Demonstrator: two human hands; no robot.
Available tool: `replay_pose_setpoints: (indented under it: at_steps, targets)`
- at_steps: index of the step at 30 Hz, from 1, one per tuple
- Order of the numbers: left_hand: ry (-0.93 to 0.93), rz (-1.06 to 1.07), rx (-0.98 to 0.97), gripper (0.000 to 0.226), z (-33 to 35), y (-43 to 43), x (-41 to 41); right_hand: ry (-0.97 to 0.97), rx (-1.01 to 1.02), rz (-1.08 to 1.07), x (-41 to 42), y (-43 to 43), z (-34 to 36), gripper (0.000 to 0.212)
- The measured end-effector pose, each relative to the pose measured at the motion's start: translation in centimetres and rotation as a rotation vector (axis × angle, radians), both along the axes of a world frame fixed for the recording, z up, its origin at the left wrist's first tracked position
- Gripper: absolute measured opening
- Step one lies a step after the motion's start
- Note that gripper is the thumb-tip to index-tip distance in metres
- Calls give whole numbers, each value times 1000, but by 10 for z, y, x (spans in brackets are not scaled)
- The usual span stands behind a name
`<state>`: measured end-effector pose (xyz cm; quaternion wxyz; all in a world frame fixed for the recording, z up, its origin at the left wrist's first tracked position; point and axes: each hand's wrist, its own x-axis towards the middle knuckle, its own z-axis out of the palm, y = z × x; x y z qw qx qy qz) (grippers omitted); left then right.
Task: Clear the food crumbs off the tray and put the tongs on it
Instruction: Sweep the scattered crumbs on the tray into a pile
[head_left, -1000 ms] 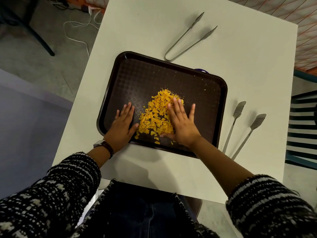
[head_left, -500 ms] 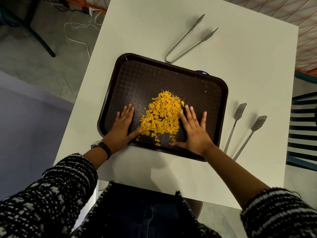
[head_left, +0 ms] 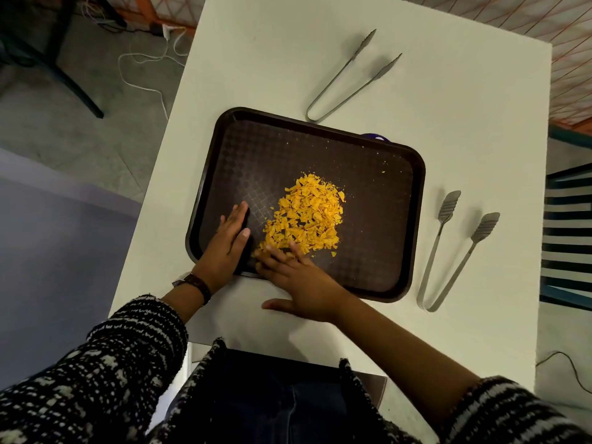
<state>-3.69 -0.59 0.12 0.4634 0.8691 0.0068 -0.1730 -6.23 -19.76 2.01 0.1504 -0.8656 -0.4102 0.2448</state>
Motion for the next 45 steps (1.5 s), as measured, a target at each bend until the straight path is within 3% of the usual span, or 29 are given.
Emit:
replay_pose_setpoints:
  at_steps: [4, 9, 15, 21, 26, 32, 38, 45]
  targets:
    - [30, 22, -16, 60, 3, -1, -1, 0, 23, 2, 3, 18, -9, 71]
    - [-16, -6, 0, 71, -5, 2, 0, -139, -41, 62, 17, -1, -13, 70]
    - [-19, -7, 6, 73, -1, 0, -1, -236, -178, -149, 17, -23, -12, 77]
    - [14, 2, -10, 69, -1, 1, -1, -191, -97, -95, 0, 25, -14, 76]
    - [28, 3, -10, 73, -4, 2, 0, -180, -173, -149, 5, 43, -22, 81]
    - [-3, -8, 6, 66, -4, 1, -1, -212, -247, -388, 15, 9, -15, 83]
    - [-8, -16, 9, 69, -1, 1, -2, -221, -104, -9, 3, -39, -7, 64]
    - [-37, -32, 50, 64, -2, 0, -2, -216, -179, 123, 11, -69, -14, 62]
